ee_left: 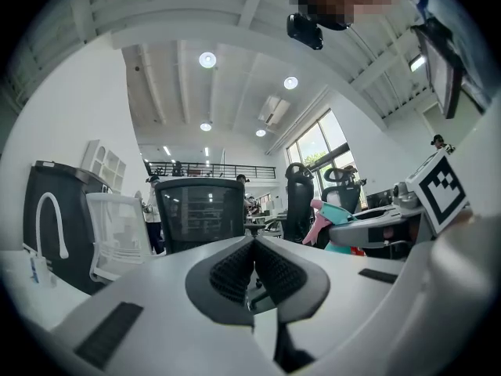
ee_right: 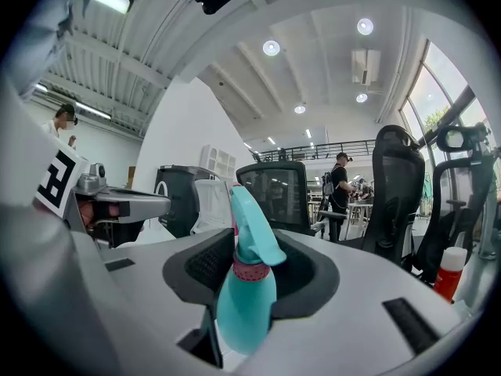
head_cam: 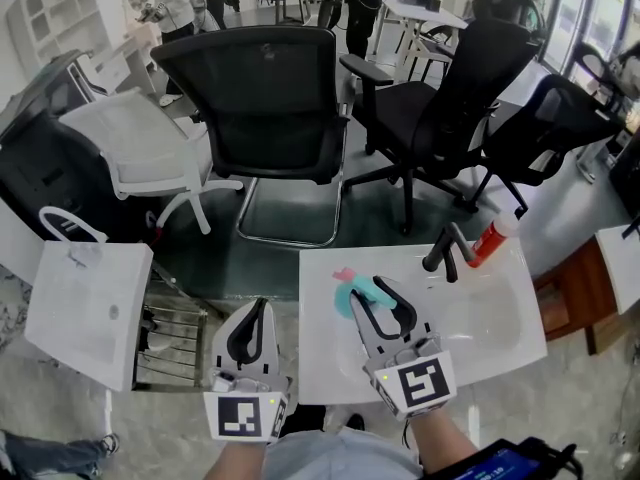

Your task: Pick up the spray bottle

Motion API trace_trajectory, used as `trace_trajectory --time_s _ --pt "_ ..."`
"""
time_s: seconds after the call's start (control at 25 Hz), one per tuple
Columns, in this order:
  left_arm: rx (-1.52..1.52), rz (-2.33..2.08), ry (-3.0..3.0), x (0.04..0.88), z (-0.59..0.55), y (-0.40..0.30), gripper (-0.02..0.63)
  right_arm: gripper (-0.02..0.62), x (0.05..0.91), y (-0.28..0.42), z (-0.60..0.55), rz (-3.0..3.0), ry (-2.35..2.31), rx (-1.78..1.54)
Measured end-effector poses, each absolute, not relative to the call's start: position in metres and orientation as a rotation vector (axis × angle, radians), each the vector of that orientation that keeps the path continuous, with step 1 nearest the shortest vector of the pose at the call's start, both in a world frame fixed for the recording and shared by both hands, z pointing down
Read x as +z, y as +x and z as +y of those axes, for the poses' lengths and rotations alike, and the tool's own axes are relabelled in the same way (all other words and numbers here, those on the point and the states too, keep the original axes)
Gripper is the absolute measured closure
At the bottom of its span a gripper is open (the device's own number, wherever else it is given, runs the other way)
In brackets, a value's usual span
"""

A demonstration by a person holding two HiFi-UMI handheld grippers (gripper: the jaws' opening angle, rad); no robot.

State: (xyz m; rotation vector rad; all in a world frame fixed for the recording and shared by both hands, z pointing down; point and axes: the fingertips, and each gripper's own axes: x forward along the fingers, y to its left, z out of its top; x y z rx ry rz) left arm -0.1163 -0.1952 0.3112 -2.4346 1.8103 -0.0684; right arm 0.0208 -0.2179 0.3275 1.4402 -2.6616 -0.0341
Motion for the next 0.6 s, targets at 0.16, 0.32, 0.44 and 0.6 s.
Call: trace_trajectory --time_s 0.16,0.32,0.44,0.6 --pt "-0.043 1.814 -2.43 0.304 -0.191 -0.111 0.588 0.445 0.323 0.025 -0.213 -2.666 1.438 -0.052" --pt "-0.055 1.797 -2.424 0.302 -0.187 -0.108 0.588 0.445 0.319 0.026 -0.208 -2.669 1.443 -0.072" --pt "-0.051 1.793 -2.418 0.3 -0.185 -0.106 0.588 0.445 0.318 0.028 -0.206 -2.672 1.442 -0.079" --pt "-0.041 1.794 -2.417 0.298 -0.185 -0.102 0.588 0.445 0.313 0.031 -0.207 -2.684 1.453 -0.118"
